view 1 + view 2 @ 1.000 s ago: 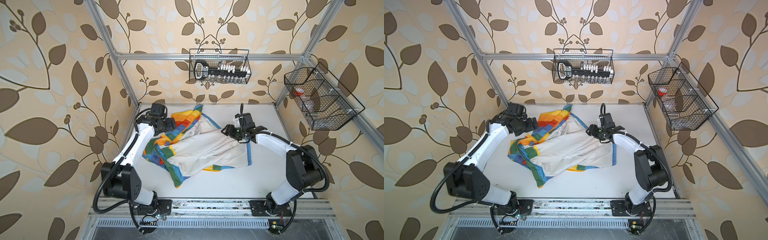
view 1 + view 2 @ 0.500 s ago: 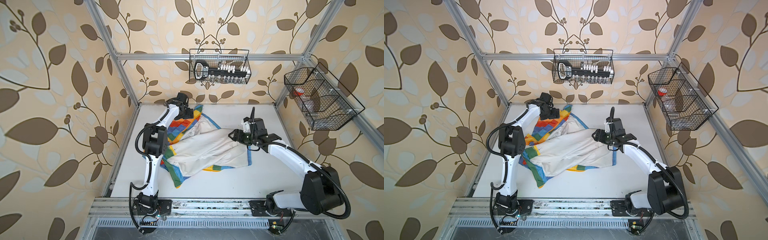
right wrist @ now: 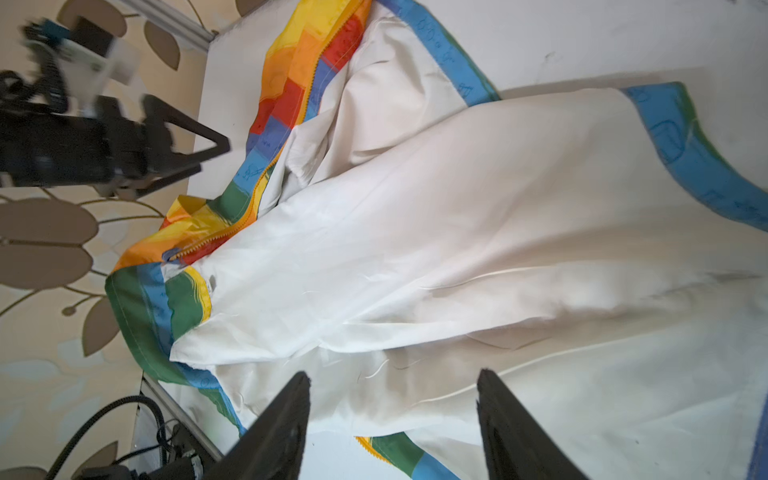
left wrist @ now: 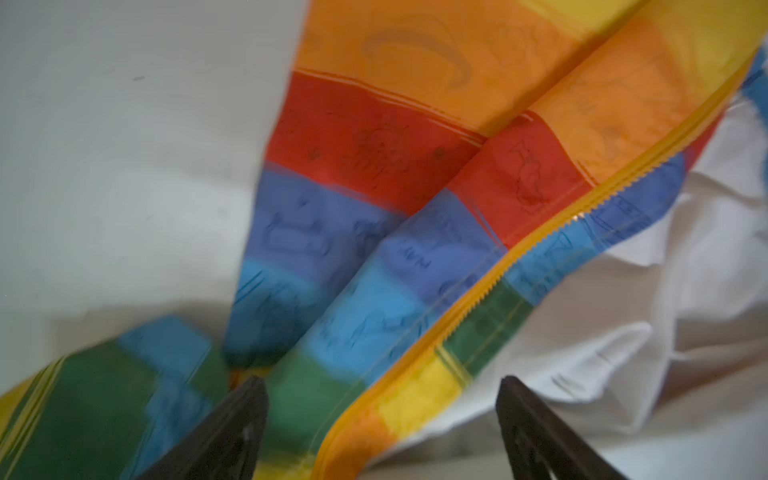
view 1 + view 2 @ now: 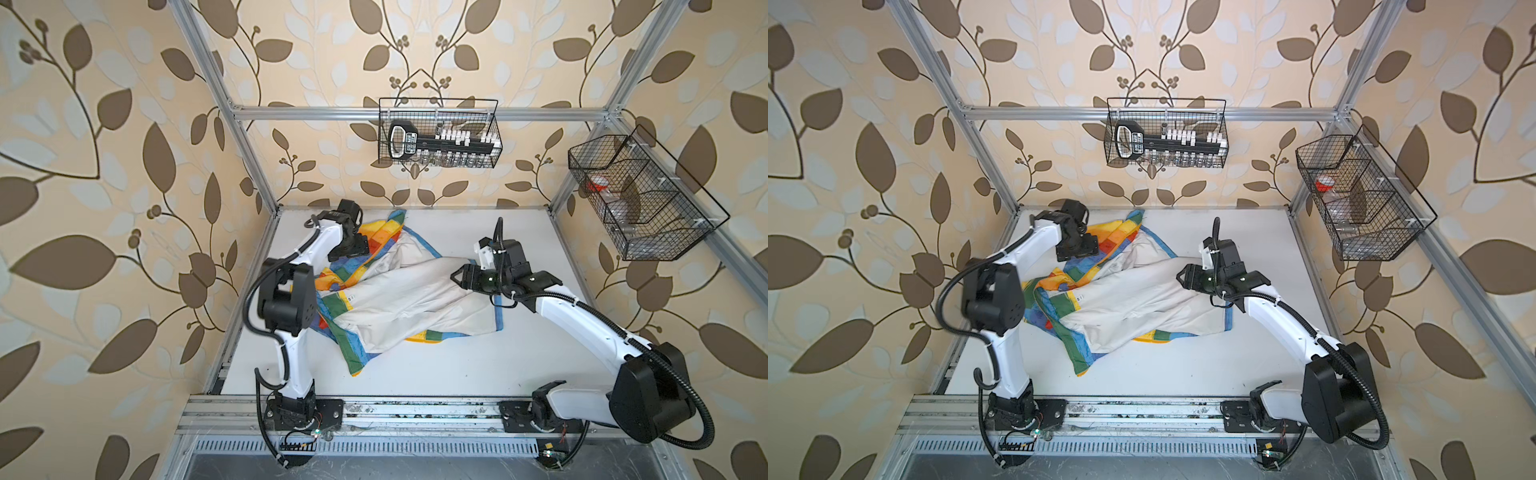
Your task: Zip up the jacket
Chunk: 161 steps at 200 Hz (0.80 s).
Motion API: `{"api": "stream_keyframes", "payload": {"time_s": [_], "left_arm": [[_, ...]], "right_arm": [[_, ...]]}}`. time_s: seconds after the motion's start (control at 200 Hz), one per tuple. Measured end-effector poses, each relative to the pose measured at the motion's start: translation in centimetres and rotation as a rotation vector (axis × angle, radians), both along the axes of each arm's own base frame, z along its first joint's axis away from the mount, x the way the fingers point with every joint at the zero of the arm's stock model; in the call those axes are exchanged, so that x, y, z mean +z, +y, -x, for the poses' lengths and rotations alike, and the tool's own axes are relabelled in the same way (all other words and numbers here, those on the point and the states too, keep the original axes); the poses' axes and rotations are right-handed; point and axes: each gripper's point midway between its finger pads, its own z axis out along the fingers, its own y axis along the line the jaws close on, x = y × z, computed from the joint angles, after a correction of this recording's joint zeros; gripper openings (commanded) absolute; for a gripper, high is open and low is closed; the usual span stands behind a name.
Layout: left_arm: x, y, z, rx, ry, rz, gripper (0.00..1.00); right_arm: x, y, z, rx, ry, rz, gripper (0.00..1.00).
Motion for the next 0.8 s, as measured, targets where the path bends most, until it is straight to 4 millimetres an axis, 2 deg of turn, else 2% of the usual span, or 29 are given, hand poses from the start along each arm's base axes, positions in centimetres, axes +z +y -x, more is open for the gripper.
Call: {"api": "stream_keyframes", "payload": {"time_s": [0.085, 0.14, 0.185, 0.255, 0.32, 0.39, 0.575, 0.675, 0.735, 0.805], "left_arm": [[6.0, 1.3, 3.2, 0.080, -0.151, 0.052, 0.82], [8.8, 1.9, 5.9, 0.115, -0.230, 0.074, 0.81], [10.1, 2.4, 8.2, 0.144, -0.271, 0.094, 0.79], [10.5, 3.2, 11.7, 0.189, -0.294, 0.117, 0.75], [9.5, 3.7, 14.4, 0.231, -0.283, 0.138, 0.73], [7.6, 4.1, 16.7, 0.272, -0.256, 0.156, 0.68], [-0.2, 3.7, 21.2, 0.348, -0.084, 0.214, 0.65], [-3.3, 3.2, 22.2, 0.373, -0.003, 0.240, 0.62], [-4.0, 2.8, 22.1, 0.375, 0.012, 0.260, 0.59], [-4.1, 2.5, 21.4, 0.372, 0.001, 0.278, 0.50]], "right_arm": [[0.2, 1.1, 0.5, 0.027, -0.004, -0.009, 0.59], [0.3, 1.7, 0.7, 0.041, -0.006, -0.016, 0.59], [0.4, 2.1, 0.8, 0.050, -0.009, -0.022, 0.58], [0.6, 2.2, 0.9, 0.056, -0.013, -0.029, 0.57], [0.8, 2.3, 0.9, 0.059, -0.017, -0.036, 0.57], [1.0, 2.5, 0.9, 0.066, -0.020, -0.045, 0.56], [1.2, 3.0, 1.2, 0.090, -0.020, -0.068, 0.55], [1.3, 3.2, 1.3, 0.098, -0.018, -0.074, 0.55], [1.3, 3.2, 1.3, 0.099, -0.018, -0.075, 0.55], [1.4, 3.2, 1.3, 0.099, -0.019, -0.076, 0.54]]}}
